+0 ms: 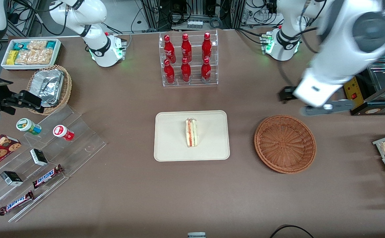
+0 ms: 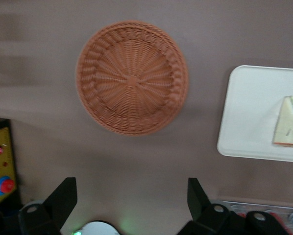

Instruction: Place sandwich from basket to tray

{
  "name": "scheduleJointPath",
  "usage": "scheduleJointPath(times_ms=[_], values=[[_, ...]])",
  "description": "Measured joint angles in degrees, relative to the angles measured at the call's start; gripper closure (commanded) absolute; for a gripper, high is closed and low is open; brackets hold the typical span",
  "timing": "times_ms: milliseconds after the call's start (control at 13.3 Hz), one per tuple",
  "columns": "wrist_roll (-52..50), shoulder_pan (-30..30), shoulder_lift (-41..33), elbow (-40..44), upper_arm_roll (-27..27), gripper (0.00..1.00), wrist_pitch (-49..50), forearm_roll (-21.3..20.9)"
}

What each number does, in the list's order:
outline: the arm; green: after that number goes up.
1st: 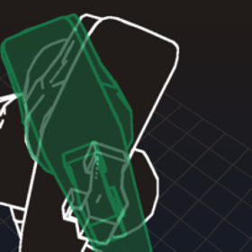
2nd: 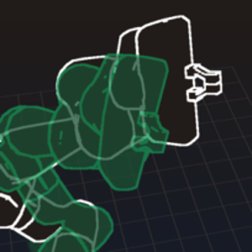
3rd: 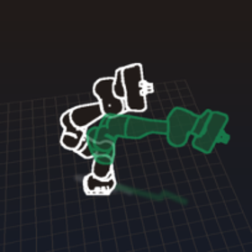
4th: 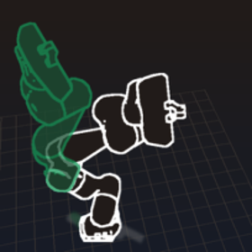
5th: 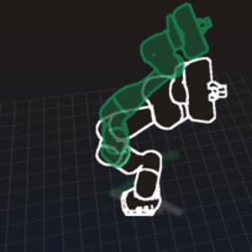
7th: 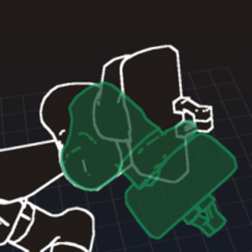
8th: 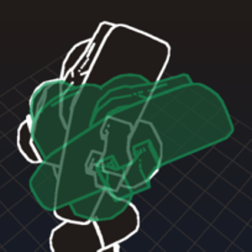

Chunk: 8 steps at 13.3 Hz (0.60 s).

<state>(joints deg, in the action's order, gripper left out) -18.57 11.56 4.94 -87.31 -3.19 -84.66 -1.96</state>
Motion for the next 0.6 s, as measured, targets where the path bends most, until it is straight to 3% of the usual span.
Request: scheduleJointPath(times_ms=[300,600], values=[[16.27,-10.86,-4.01,-3.76,0.12,0.01,0.07,0.26],[18.66,-13.14,-4.7,-4.03,0.28,0.0,0.15,0.47]])
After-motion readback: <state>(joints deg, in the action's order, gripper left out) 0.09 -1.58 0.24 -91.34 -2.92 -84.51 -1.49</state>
